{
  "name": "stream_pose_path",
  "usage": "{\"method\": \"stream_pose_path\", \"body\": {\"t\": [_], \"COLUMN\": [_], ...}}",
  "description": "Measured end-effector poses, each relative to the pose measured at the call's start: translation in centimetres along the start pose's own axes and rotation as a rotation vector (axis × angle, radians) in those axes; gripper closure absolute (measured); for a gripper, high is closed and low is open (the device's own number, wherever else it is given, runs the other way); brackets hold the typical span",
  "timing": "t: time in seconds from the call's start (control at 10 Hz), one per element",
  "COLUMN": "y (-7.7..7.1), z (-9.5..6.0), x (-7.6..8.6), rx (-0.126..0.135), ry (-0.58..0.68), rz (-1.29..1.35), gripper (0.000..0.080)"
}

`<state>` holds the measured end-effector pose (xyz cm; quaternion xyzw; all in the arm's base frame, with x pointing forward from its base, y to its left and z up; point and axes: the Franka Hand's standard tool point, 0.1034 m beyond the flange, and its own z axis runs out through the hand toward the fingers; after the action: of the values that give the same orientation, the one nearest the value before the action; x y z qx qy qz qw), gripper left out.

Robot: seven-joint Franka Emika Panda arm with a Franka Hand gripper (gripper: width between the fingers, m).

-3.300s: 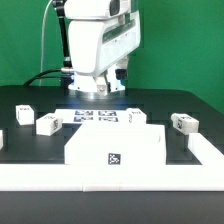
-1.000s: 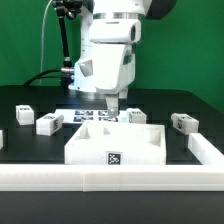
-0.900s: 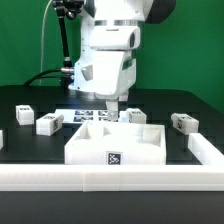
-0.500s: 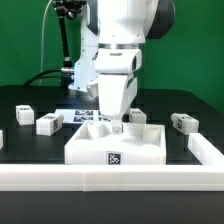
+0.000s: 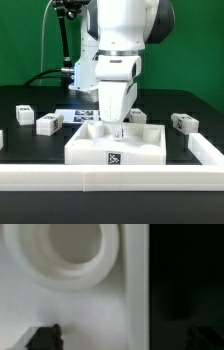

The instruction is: Assemble one leg

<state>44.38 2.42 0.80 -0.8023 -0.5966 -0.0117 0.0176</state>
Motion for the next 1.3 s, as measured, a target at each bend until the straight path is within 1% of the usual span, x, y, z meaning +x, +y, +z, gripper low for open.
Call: {"method": "stream_pose_path", "body": {"t": [0.1, 0.2, 0.3, 0.4, 0.5, 1.2, 1.3], "y": [0.0, 0.01, 0.01, 0.0, 0.04, 0.07, 0.64], "z": [0.0, 0.0, 0.0, 0.01, -0.01, -0.01, -0.1], "x": [-0.02, -0.03, -0.04, -0.04, -0.05, -0.12, -0.55], "rx": [0.0, 0.0, 0.0, 0.0, -0.001, -0.001, 0.0], "ry": [0.0, 0.0, 0.0, 0.0, 0.0, -0.001, -0.007], "rz": [0.0, 0.0, 0.001, 0.001, 0.001, -0.002, -0.123], "gripper": [0.0328, 0.0463, 0.0463, 0.0666, 0.0744, 0.0742, 0.0742]}}
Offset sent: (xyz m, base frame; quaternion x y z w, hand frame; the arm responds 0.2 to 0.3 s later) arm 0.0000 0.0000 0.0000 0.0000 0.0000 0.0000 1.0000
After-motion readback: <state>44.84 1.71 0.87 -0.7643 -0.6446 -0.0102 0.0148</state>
